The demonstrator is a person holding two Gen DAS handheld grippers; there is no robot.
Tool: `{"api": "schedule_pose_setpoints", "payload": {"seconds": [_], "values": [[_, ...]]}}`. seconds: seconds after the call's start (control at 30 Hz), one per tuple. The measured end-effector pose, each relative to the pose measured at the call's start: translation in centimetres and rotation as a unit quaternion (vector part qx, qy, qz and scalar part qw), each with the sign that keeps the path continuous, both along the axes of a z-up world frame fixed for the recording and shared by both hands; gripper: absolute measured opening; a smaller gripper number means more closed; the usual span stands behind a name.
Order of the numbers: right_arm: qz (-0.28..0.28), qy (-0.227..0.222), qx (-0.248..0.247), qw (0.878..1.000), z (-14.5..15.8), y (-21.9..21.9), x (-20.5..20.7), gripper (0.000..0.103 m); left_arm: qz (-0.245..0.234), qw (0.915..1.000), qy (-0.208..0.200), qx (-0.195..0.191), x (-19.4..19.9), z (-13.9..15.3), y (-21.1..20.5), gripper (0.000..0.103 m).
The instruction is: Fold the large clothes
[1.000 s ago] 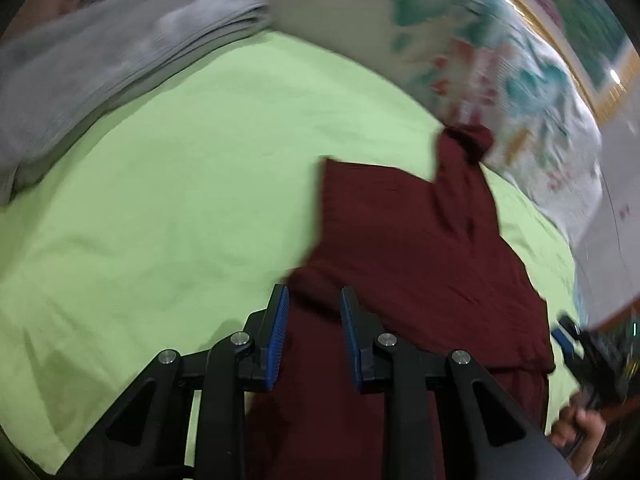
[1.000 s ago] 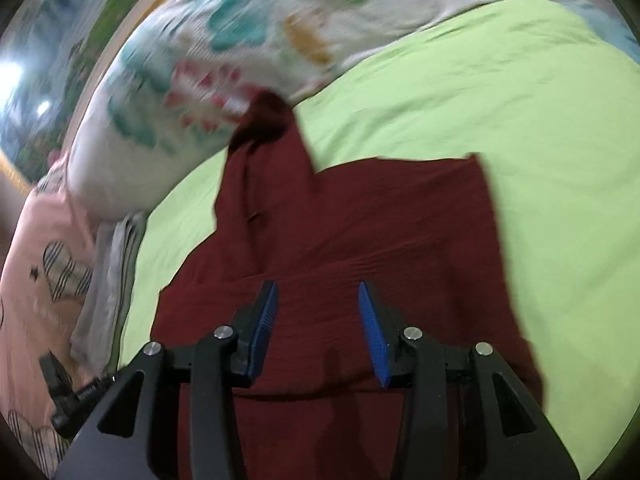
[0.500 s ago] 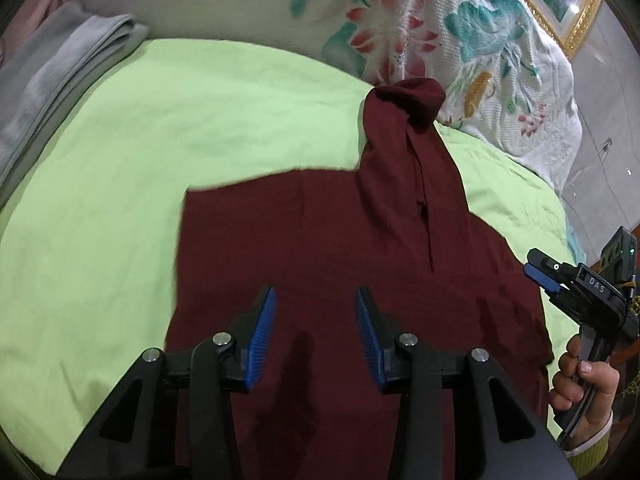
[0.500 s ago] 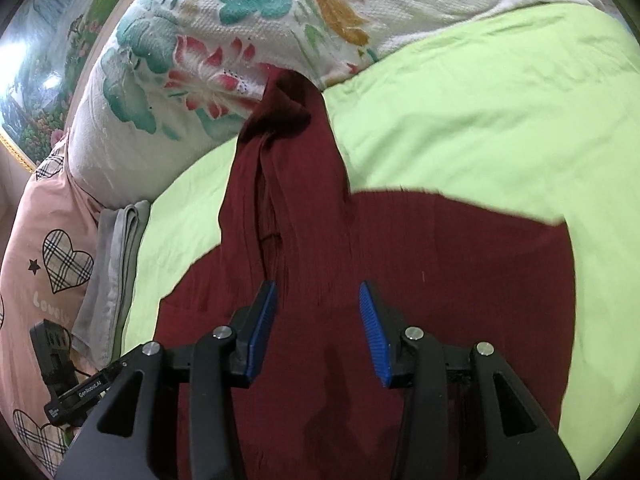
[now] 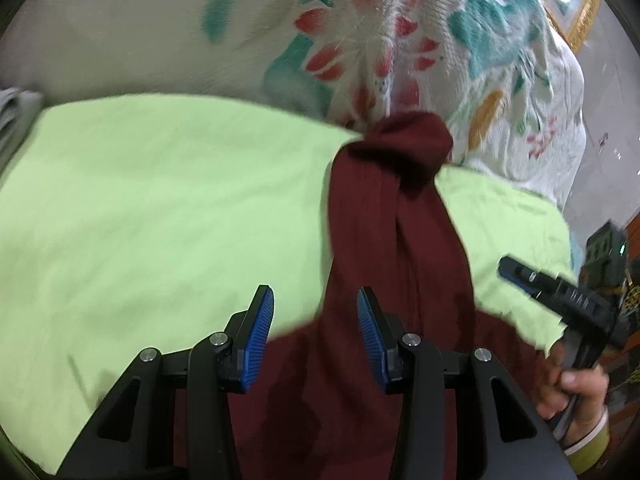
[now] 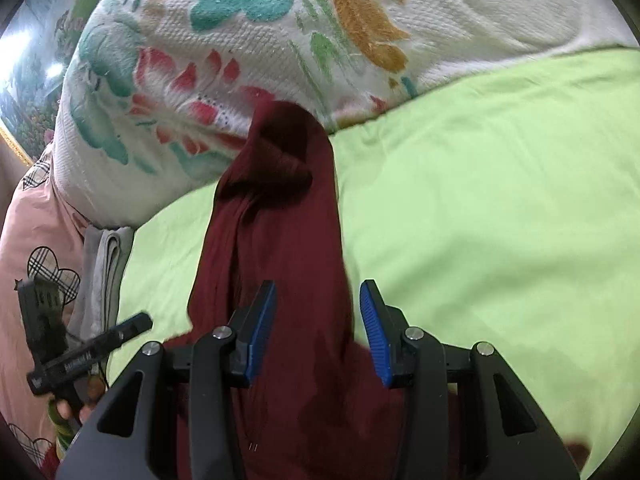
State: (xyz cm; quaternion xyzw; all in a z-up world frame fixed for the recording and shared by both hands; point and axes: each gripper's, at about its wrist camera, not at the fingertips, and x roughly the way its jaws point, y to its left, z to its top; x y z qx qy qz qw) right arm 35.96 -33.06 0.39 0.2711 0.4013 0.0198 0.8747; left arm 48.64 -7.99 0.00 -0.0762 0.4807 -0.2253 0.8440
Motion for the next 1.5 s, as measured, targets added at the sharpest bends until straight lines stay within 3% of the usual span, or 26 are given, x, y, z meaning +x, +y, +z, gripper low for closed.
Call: {"api": "schedule_pose_setpoints", "payload": {"seconds": [0.27, 0.43, 0.47, 0.5, 0.53, 0.6, 0.8, 1.0, 1.27, 1.4, 1.5], "values": [[0.023, 0.006, -0.003, 1.0, -2.0, -1.3, 7.6, 0.044, -0.032, 0.9992, 0.019, -0.017, 9.9, -2.6, -4.6, 0.044], [0.038, 0.017, 0.003, 0.999, -3.9, -1.2, 11.7, 0.044, -0.046, 0.9987, 0.012, -0.017, 13.3, -3.9, -7.5, 0.042], [0.039, 0.014, 0.0, 0.999, -3.9, -1.0, 12.3, 0.034, -0.045, 0.999, 0.001, -0.004, 13.8, -3.9, -8.2, 0.024], [0.041, 0.011, 0.002, 0.999, -3.9, -1.0, 12.4, 0.006, -0.048, 0.9988, -0.006, 0.001, 14.0, -3.9, -8.7, 0.009], [0.047, 0.014, 0.015, 0.999, -3.8, -0.9, 12.7, 0.004, -0.058, 0.9983, -0.004, -0.005, 14.2, -3.9, -9.1, 0.002], [0.043, 0.001, 0.017, 0.999, -2.9, -0.8, 12.0, 0.004, -0.063, 0.9979, -0.019, 0.0, 13.7, -3.2, -9.5, 0.002], [0.055, -0.033, -0.002, 0.998, 2.2, 0.0, 5.9, 0.003, -0.071, 0.9955, -0.053, -0.032, 7.9, 0.8, -6.1, 0.001], [0.073, -0.038, -0.007, 0.997, 4.8, 2.0, -3.8, 0.003, -0.086, 0.9926, -0.064, -0.057, -3.2, 2.8, -0.6, 0.001], [0.103, -0.021, -0.071, 0.992, 2.7, 7.0, -15.0, 0.003, -0.087, 0.9938, -0.055, -0.043, -14.5, 0.2, 3.0, 0.002], [0.101, 0.013, -0.095, 0.99, 0.3, 8.3, -17.4, 0.004, -0.075, 0.9961, -0.029, -0.037, -17.5, -2.2, 4.5, 0.002], [0.093, 0.038, -0.075, 0.992, -1.4, 8.2, -18.1, 0.006, -0.076, 0.9968, -0.002, -0.024, -18.4, -4.0, 5.1, 0.003]]}}
